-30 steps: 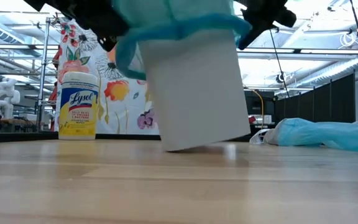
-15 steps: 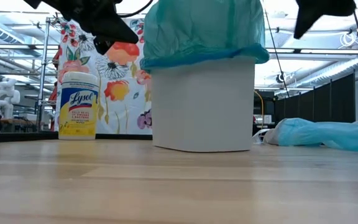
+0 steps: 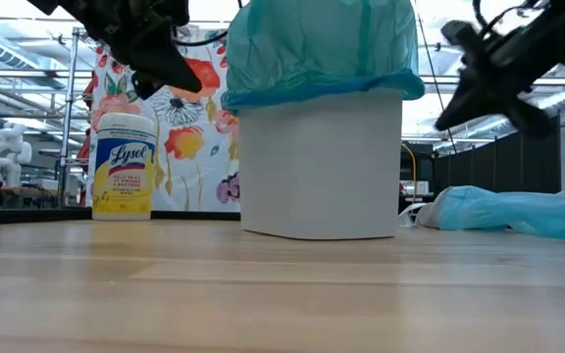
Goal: Place trash/remove bag and relplace
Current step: Move the white trash bin to the center of the table
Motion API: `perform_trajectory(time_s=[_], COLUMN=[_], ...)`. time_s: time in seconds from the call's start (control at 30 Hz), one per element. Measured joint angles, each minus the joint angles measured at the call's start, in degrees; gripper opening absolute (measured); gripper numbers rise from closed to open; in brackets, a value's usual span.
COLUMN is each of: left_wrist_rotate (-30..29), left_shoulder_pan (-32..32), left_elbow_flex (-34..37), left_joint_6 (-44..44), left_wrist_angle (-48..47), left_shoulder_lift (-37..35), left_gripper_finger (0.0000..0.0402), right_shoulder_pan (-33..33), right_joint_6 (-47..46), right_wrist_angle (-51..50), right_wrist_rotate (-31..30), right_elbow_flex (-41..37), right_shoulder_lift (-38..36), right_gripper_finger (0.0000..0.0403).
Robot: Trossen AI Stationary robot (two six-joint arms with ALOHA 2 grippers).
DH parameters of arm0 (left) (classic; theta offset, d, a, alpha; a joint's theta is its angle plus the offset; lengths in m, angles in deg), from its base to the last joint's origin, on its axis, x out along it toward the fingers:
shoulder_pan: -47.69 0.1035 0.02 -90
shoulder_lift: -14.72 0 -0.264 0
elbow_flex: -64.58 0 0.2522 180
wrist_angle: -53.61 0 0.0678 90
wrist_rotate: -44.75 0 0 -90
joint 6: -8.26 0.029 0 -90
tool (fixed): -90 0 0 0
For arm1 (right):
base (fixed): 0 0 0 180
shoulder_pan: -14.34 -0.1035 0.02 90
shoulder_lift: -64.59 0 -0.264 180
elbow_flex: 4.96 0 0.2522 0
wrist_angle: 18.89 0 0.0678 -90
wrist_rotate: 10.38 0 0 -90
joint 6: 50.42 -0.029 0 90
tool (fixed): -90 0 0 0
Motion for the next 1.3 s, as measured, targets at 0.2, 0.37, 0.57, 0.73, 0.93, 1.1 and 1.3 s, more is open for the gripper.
perform_trajectory(time_s=[0.2,0.37,0.57,0.73,0.93,1.1,1.3], left_wrist_rotate=[-8.75,-12.09,-17.18,-17.87,-21.36,-22.12,-22.12], left_shoulder_pan=[-3.86,-7.16,-9.05,-9.23,-9.18,-9.18,-9.16], left_elbow_flex=[0.0,0.0,0.0,0.0,0.0,0.0,0.0], left_joint_6=[-6.11,-9.25,-13.39,-13.49,-16.31,-16.23,-16.38], left_wrist_angle=[-1.35,-1.31,-2.95,-3.09,-3.99,-4.16,-4.82], left_shoulder_lift=[0.0,0.02,1.44,1.75,2.11,2.12,2.12], left_gripper_finger=[0.0,0.0,0.0,0.0,0.0,0.0,0.0], right_shoulder_pan=[13.22,17.47,12.48,10.63,10.71,9.68,8.22], right_joint_6=[12.78,19.88,27.84,31.29,29.74,31.18,29.75], right_wrist_angle=[21.28,31.08,36.19,38.99,42.07,44.56,45.35], right_wrist_rotate=[9.04,24.38,34.99,30.65,28.66,40.99,41.88], right_elbow_flex=[-7.23,-9.45,-9.51,-9.47,-9.47,-9.47,-9.47], right_shoulder_lift=[0.3,1.4,1.43,0.95,3.66,5.08,5.05], right_gripper_finger=[0.0,0.0,0.0,0.0,0.0,0.0,0.0])
